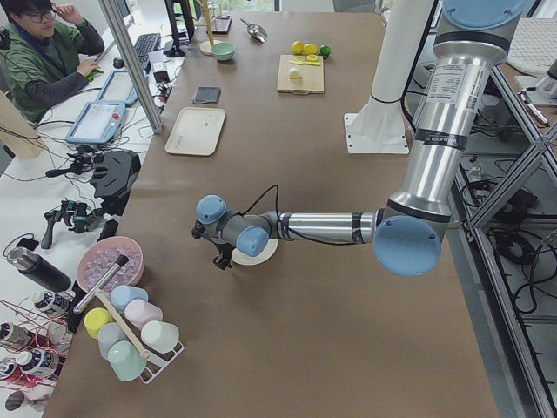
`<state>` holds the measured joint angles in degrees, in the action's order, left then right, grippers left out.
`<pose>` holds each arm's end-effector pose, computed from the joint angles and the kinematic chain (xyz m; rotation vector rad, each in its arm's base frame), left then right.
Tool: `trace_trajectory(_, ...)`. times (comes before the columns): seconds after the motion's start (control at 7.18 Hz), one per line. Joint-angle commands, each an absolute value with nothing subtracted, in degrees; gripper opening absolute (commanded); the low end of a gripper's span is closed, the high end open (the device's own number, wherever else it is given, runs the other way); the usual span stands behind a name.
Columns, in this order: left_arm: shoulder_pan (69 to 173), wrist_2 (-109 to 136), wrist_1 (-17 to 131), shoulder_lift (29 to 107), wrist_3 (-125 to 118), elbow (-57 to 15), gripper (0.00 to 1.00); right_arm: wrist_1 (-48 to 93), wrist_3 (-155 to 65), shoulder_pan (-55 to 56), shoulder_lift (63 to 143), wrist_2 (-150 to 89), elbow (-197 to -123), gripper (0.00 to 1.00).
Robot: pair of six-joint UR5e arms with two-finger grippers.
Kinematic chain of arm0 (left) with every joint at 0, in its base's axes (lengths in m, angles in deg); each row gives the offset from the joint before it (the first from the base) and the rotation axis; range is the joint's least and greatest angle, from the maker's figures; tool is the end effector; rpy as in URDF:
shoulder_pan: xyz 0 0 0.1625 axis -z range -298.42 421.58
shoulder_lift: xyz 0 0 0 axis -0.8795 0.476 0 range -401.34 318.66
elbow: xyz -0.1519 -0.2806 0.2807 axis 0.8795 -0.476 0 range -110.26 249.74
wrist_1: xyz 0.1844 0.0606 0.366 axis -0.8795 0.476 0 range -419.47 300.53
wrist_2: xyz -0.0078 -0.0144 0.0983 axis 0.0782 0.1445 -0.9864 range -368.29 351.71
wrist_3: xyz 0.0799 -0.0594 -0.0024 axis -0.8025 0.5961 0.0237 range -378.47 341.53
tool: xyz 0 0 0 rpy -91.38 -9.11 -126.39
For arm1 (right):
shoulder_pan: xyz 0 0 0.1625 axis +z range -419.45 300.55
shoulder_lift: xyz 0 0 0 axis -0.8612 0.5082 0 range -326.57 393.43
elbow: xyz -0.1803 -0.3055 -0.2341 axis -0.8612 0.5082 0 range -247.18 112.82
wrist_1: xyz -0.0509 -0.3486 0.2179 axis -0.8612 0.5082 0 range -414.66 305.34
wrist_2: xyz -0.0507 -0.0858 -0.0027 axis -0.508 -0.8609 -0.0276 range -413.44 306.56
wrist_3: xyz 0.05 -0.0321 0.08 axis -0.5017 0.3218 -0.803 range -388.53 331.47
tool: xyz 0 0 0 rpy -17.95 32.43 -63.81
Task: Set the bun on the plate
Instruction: 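Reach the left gripper to the white plate's rim and grasp it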
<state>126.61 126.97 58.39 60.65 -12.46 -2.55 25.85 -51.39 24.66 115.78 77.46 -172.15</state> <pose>0.1954 -0.5678 0.6447 0.1455 0.8567 0.4625 0.0120 -0.5472 0.4438 0.3462 -0.8049 0.0772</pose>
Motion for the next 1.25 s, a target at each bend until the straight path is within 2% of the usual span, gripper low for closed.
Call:
trace_trajectory(0.0,126.1,126.9,58.6,61.0,-12.7,-2.2,0.0,25.8,-51.4,24.7,115.7,77.0,-172.1,1.0)
trace_trajectory(0.42,126.7,126.9,60.5,61.2,-12.5,-2.4,0.0,25.8,-51.4,24.7,115.7,76.8,-172.1,1.0)
trace_trajectory(0.84,128.5,131.3,59.8,66.7,-4.9,-3.6,0.0,25.8,-51.4,24.7,115.8,76.8,-172.1,1.0)
trace_trajectory(1.11,127.9,132.5,60.3,69.0,5.8,-9.2,0.0,25.9,-51.4,24.7,116.0,77.1,-172.6,1.0)
